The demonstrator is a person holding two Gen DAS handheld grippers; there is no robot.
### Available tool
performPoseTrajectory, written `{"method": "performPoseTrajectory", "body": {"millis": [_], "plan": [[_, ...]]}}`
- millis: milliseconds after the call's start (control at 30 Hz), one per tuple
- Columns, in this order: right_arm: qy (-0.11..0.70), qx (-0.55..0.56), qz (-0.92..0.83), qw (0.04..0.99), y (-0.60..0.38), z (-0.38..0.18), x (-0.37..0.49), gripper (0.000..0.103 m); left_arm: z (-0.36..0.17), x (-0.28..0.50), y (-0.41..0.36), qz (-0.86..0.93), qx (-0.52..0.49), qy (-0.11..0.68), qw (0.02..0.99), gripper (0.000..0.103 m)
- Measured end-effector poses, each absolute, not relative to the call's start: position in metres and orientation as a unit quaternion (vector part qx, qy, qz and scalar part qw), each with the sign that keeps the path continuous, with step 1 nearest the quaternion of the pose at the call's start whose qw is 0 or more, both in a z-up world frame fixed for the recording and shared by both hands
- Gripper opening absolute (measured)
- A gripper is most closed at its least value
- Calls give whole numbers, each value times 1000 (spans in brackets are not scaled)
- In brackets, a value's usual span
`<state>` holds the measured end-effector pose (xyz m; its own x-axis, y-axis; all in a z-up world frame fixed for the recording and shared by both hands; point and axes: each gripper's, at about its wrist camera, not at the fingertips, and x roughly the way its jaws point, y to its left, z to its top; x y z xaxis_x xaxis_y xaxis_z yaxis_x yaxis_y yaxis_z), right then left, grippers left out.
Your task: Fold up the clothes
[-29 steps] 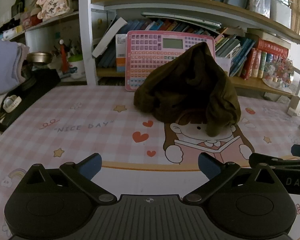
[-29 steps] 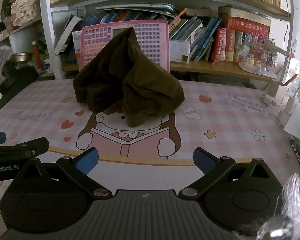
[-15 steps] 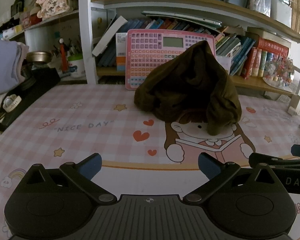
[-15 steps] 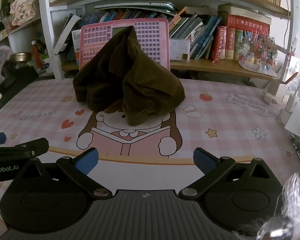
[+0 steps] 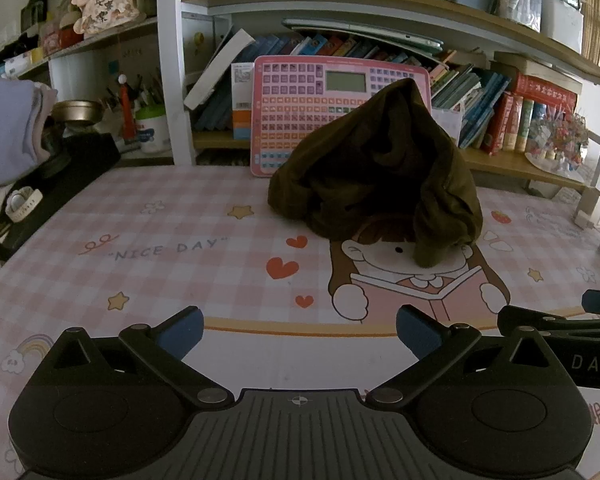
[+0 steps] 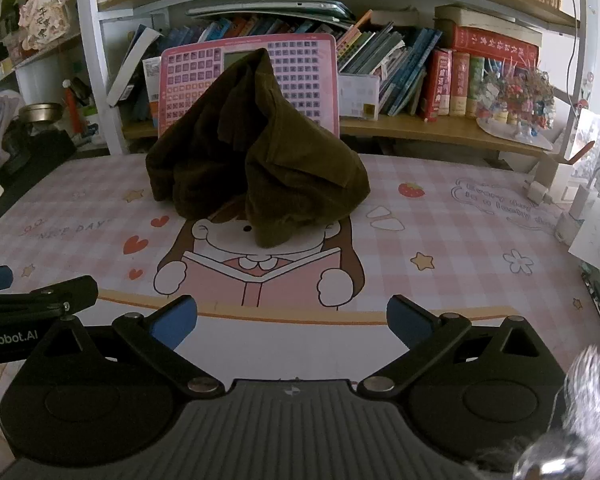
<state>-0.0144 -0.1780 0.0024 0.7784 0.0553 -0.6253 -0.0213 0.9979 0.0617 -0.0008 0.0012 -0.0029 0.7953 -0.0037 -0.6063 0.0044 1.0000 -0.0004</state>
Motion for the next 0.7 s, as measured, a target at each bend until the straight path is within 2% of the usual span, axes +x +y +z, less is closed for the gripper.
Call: {"method": "performPoseTrajectory", "body": {"millis": [700], "plan": [[335,26,20,942,-177,3,-17,102,-1,-2,3,-4,0,319,948,103]]}}
